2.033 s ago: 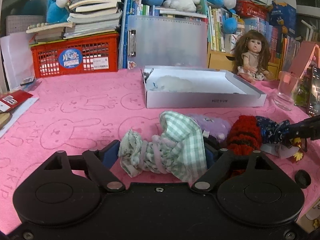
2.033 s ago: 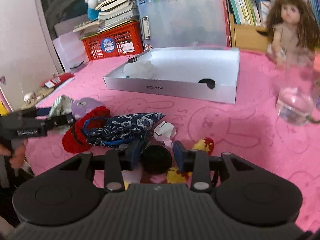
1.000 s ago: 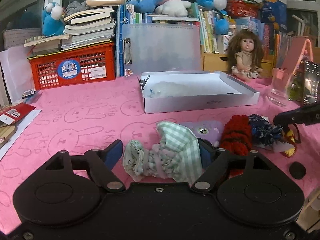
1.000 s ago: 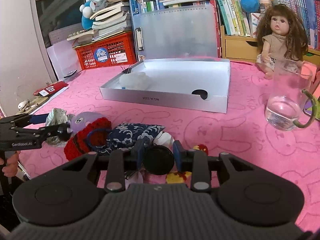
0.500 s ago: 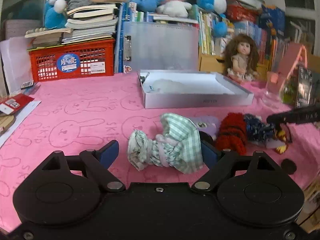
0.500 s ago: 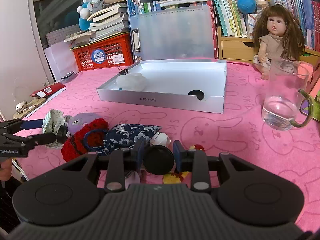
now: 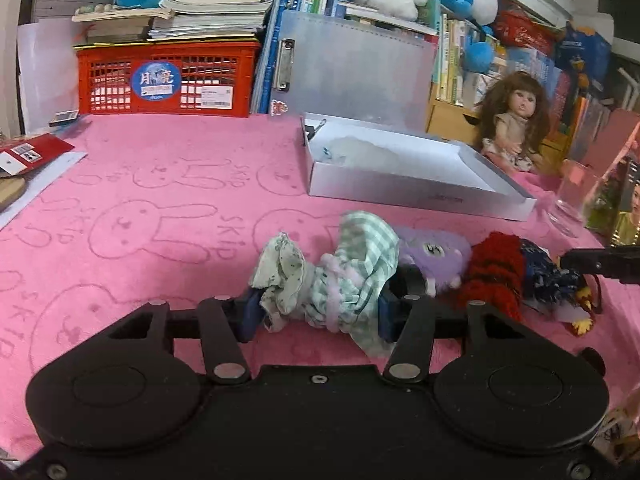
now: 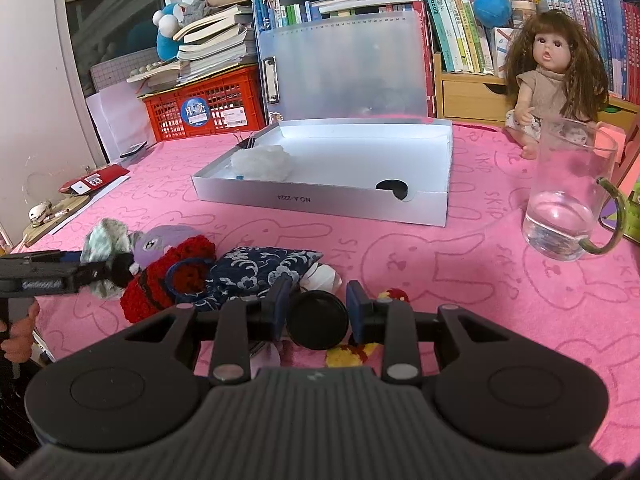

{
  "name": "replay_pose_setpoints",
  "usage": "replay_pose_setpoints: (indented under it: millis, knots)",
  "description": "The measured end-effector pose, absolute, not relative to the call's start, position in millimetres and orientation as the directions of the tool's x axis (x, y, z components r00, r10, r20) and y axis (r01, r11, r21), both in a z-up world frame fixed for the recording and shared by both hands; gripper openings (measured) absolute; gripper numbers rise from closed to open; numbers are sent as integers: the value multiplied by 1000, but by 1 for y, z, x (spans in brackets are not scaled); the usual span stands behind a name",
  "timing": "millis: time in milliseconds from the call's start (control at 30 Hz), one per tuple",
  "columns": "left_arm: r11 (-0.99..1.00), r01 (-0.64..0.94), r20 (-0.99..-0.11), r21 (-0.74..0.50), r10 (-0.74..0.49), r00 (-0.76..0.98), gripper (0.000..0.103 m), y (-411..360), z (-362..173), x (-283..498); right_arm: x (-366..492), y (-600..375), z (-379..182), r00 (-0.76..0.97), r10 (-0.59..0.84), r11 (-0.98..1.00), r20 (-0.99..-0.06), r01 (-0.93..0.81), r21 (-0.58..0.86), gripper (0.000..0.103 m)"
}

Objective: Organize objects
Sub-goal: 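Close the left gripper on the green-checked cloth bundle and lift it, then carry the green-checked cloth into the white box tray and release it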

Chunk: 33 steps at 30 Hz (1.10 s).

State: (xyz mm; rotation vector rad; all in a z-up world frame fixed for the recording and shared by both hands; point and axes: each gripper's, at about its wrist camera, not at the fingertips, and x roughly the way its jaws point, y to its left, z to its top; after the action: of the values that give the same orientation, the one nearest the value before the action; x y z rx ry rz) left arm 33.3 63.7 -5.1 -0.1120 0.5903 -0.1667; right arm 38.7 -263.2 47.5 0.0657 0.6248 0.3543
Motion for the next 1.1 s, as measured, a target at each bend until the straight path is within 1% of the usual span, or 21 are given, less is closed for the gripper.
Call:
replay_pose_setpoints:
  millis: [67, 200, 400, 533, 733, 900, 1100]
  knots:
    - [980, 116, -524, -160, -184, 831, 50, 66, -2, 31, 38, -262, 47, 753, 344, 938, -561, -306, 164, 36]
    - [986, 95, -486, -136, -150, 861, 50, 71, 8, 27, 38, -263, 47, 756, 338, 940, -560, -299, 164, 36]
    - [987, 76, -465, -142, -135, 875, 50, 76, 23, 29, 40, -266, 49, 763, 329, 944, -556, -285, 167, 36]
    - [986, 78, -462, -149, -139, 876, 50, 76, 30, 37, 42, -265, 53, 768, 325, 945, -552, -281, 166, 36]
    - [987, 105, -463, -125, -152, 873, 50, 62, 46, 61, 60, -270, 63, 781, 305, 952, -545, -248, 178, 36]
    - [984, 134, -460, -122, -175, 871, 50, 46, 57, 91, 88, -278, 77, 795, 284, 957, -536, -196, 216, 36]
    - [979, 163, -475, -126, -204, 856, 50, 27, 69, 137, 135, -292, 85, 784, 278, 947, -555, -127, 296, 36]
